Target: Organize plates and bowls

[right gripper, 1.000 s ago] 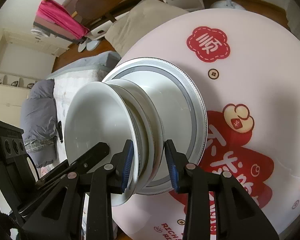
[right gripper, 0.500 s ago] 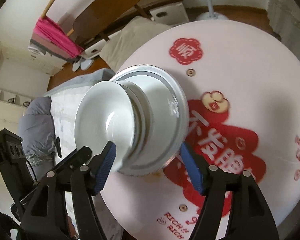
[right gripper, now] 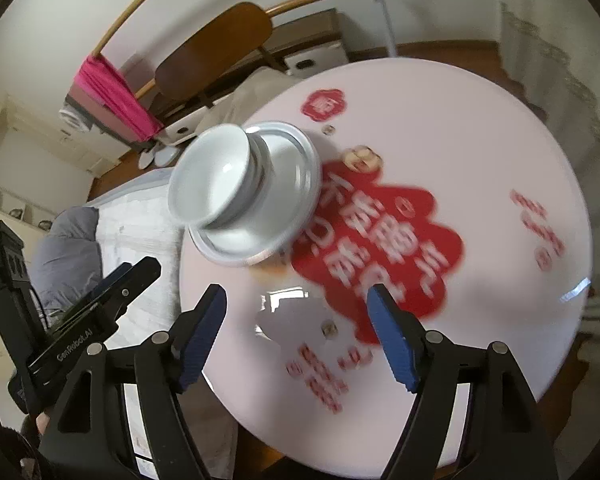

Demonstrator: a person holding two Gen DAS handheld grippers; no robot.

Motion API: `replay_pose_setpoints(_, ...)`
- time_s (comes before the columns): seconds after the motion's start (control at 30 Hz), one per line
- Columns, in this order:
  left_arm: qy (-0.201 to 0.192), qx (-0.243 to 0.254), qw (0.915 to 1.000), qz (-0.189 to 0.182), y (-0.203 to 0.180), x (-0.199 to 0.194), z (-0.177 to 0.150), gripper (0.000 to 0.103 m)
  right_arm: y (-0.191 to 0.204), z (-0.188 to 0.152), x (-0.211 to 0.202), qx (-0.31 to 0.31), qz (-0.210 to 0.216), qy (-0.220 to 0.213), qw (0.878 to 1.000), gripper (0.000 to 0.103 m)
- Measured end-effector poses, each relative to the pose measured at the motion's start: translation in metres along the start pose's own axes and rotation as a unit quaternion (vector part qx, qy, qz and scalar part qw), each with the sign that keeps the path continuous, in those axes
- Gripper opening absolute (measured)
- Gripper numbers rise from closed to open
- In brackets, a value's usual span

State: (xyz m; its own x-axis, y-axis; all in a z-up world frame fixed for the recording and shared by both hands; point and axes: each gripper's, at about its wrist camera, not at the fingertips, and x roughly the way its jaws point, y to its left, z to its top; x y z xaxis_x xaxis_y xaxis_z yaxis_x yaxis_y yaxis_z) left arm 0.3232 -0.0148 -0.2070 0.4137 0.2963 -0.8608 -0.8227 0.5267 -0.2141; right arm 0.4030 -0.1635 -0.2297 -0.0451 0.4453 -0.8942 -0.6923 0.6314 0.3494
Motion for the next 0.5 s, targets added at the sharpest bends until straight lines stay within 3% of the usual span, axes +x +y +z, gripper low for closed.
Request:
replay_pose_setpoints(0.23, -0.003, 0.062, 0.9980, -0.008, -0.036, -0.057, -0.068, 0.078, -0.008, -0.078, -0.045, 0.044, -0.012, -0.032, 0.998, 0.077)
replay_pose_setpoints(0.43, -0.012, 0.133, 0.9907, -0.026, -0.046, -0.090, -0.075, 0.083, 0.002, -0.117, -0.075, 0.084, -0.030, -0.074, 0.993, 0.086)
replay_pose_setpoints(0.5, -0.016, 0.158, 0.9866, -0.036, -0.041, -0.092, -0.069, 0.083, 0.011, -0.122, -0.078, 0.099, -0.044, -0.092, 0.990, 0.094)
